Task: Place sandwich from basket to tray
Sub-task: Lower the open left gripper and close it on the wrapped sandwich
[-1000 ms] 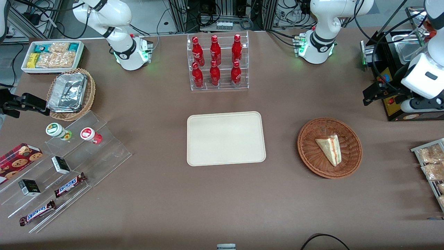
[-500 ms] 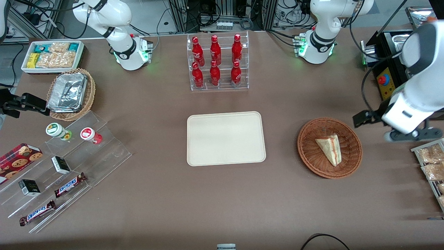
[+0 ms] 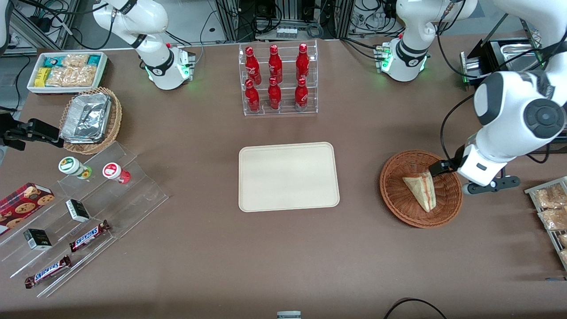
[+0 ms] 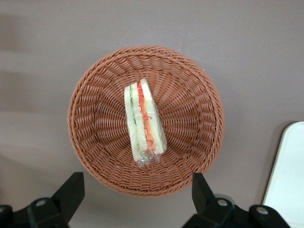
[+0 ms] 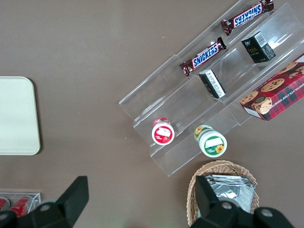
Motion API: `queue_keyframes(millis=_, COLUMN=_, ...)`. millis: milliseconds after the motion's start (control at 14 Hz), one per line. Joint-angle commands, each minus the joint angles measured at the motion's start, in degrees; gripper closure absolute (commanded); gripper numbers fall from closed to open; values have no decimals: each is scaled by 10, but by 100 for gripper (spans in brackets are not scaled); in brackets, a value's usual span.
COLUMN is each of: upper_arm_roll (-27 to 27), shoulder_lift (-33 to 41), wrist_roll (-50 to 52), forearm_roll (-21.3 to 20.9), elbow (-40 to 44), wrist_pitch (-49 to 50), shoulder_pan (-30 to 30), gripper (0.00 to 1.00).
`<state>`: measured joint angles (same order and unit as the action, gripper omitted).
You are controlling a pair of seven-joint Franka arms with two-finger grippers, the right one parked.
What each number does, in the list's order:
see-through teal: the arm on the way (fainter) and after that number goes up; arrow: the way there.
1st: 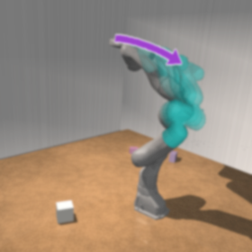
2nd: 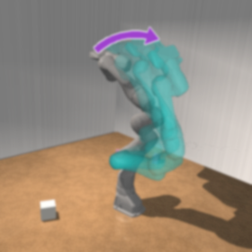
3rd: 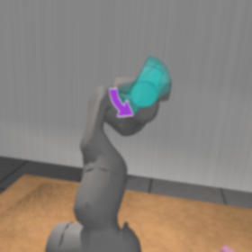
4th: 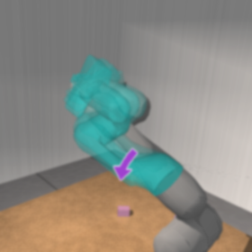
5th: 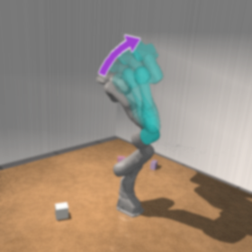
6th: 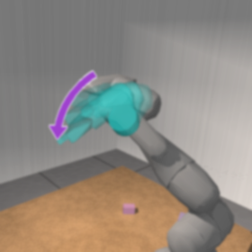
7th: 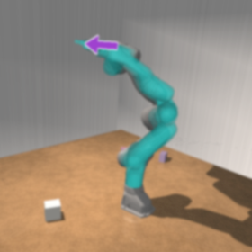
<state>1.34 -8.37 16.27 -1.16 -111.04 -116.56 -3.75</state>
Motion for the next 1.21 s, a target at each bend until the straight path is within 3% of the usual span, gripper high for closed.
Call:
queue_keyframes(millis=0, upper_arm_roll=2, shoulder_lift=8, wrist_roll=51, forearm_roll=-9, elbow=-59, wrist_pitch=-74, shoulder_pan=1, gripper=0)
queue_keyframes(millis=286, upper_arm_roll=2, shoulder_lift=-8, wrist_roll=77, forearm_roll=-9, elbow=-105, wrist_pitch=-162, shoulder_pan=1, gripper=0)
queue_keyframes(millis=1143, upper_arm_roll=2, shoulder_lift=-74, wrist_roll=82, forearm_roll=-10, elbow=-114, wrist_pitch=-230, shoulder_pan=9, gripper=0)
